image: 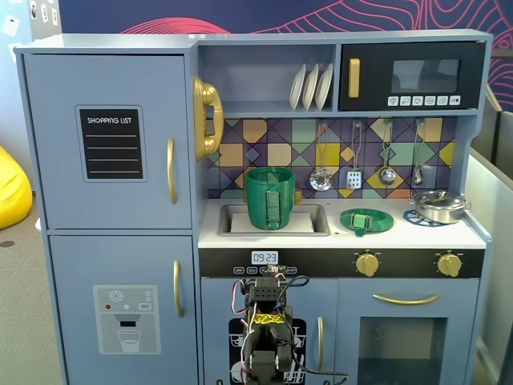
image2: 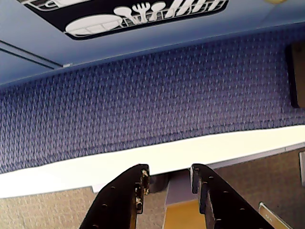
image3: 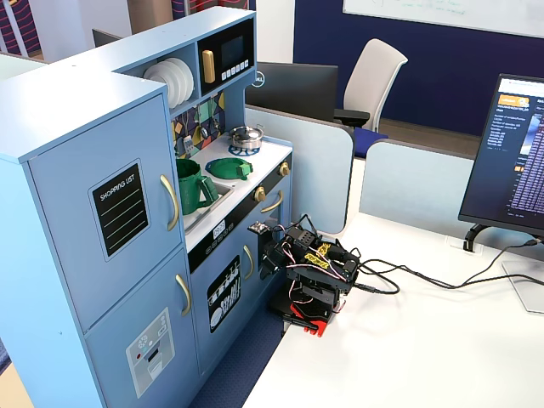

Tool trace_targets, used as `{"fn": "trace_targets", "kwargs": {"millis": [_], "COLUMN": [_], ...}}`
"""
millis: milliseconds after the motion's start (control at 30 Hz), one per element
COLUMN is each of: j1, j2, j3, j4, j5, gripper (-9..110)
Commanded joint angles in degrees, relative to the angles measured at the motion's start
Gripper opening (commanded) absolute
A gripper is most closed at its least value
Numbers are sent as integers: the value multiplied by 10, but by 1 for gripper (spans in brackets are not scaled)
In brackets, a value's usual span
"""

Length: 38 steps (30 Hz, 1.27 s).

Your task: Take off the lid from the green recipient and place it on the counter

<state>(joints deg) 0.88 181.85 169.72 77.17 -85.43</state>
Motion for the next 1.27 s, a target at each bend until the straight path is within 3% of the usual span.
{"fn": "trace_targets", "kwargs": {"millis": [0, 1233], "j1": [-6, 6], "j2": [2, 3], "j3": [18, 19], "j4": [84, 106], "j5": [12, -11], "gripper": [0, 0]}}
